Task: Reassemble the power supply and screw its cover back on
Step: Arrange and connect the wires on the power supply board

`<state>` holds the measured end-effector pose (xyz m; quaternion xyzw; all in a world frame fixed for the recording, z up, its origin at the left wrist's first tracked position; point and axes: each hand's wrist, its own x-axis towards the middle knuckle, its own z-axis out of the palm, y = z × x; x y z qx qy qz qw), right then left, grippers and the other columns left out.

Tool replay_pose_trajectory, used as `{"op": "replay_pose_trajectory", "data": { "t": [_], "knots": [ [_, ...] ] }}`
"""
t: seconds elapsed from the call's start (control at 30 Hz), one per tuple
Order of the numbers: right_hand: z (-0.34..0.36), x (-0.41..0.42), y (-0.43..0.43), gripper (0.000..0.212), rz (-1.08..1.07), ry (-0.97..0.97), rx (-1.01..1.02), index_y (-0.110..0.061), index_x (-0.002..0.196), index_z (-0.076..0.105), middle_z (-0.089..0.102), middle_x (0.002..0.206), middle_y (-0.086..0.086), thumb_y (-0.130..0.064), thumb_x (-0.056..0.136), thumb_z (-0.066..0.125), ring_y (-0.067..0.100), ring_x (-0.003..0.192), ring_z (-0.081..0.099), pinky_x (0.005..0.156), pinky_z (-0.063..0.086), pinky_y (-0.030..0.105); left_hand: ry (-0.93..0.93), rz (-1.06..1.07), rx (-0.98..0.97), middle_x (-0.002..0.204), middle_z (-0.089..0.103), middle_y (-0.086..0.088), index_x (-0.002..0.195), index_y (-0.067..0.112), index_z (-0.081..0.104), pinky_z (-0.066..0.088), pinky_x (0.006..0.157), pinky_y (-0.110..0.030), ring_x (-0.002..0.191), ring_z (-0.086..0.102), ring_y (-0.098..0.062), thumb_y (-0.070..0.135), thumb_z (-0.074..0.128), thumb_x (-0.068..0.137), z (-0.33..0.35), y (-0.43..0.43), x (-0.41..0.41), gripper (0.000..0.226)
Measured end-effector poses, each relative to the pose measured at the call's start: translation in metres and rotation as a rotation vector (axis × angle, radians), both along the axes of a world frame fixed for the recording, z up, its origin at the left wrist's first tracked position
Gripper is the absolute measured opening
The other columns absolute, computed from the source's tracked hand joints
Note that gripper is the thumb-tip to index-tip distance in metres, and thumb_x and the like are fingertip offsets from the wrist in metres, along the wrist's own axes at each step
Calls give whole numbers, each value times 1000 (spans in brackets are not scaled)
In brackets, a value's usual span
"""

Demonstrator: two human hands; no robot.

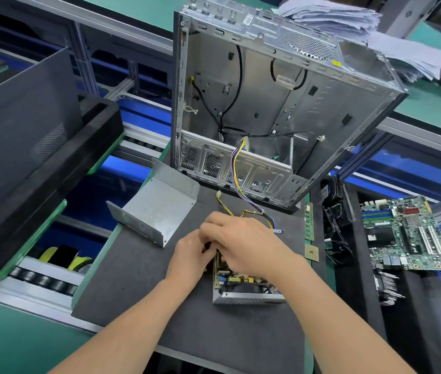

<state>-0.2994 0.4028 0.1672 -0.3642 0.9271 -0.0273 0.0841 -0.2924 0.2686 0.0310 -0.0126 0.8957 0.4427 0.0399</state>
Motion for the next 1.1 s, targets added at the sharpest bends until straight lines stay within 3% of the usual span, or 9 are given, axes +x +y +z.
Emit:
{"op": "replay_pose_trajectory", "data": {
  "t": [0.1, 0.17, 0.3, 0.4, 0.47, 0.6, 0.67, 0.77, 1.1],
  "knots": [
    [3, -1, 0, 42, 47, -35, 52, -22, 108, 53, 53, 103, -3, 5, 76, 56, 27, 73, 52, 52, 31, 35, -27, 7, -5, 67, 54, 5, 65, 31, 39, 53, 68, -41, 62, 62, -20, 23, 66, 95, 0, 1, -1, 41],
    [2, -1, -3, 41, -15, 14, 39, -20, 110, 53, 53, 101, -1, 6, 79, 57, 29, 70, 49, 51, 28, 35, -5, -25, -35, 68, 53, 6, 66, 30, 43, 52, 69, -42, 60, 60, -18, 24, 65, 97, 0, 0, -1, 38],
    [-5, 1, -12, 12, -155, 112, 29, -18, 113, 51, 54, 103, 2, -19, 102, 54, 34, 78, 61, 57, 40, 38, 59, -52, -17, 71, 55, 1, 64, 37, 45, 52, 67, -42, 57, 57, -20, 17, 68, 93, 0, -1, 1, 42],
    [-10, 4, -14, 16, -271, 157, 10, -16, 112, 49, 54, 105, 3, -31, 108, 48, 36, 83, 64, 59, 37, 37, 95, -59, 15, 70, 55, 0, 76, 19, 62, 52, 65, -43, 55, 55, -19, 13, 71, 92, -2, -1, 0, 19],
    [-11, 4, -11, 20, -319, 127, -58, -15, 112, 50, 54, 107, 4, -34, 109, 49, 36, 87, 63, 63, 40, 37, 133, -62, 24, 65, 54, 8, 86, 18, 69, 51, 65, -35, 52, 52, -9, 13, 72, 91, -5, -3, 0, 7],
    [-6, 2, 1, 12, -379, 12, -254, -17, 105, 51, 54, 106, 2, -28, 105, 55, 35, 91, 60, 77, 51, 49, 39, -7, 203, 65, 66, 13, 90, 32, 68, 58, 66, -28, 53, 62, -3, 16, 74, 85, -5, -6, 1, 17],
    [-5, 2, 6, 9, -392, 30, -278, -19, 103, 51, 54, 105, -1, -26, 104, 57, 33, 91, 60, 77, 52, 50, 6, 7, 267, 77, 72, 14, 94, 35, 62, 60, 65, -30, 58, 67, -8, 16, 72, 82, -4, -8, -1, 24],
    [-4, 2, 11, 10, -393, 74, -290, -21, 101, 52, 54, 104, -2, -24, 102, 60, 33, 86, 60, 72, 52, 48, -24, 15, 314, 79, 75, 14, 97, 40, 55, 58, 61, -25, 50, 68, -10, 16, 68, 82, -4, -10, -3, 30],
    [-10, -2, 11, 9, -408, 34, -248, -19, 102, 54, 56, 104, -1, -24, 102, 61, 32, 90, 60, 74, 52, 49, -14, 26, 328, 74, 74, 9, 98, 32, 60, 54, 57, -17, 44, 67, -13, 8, 68, 85, -3, -10, -3, 28]
  ]
}}
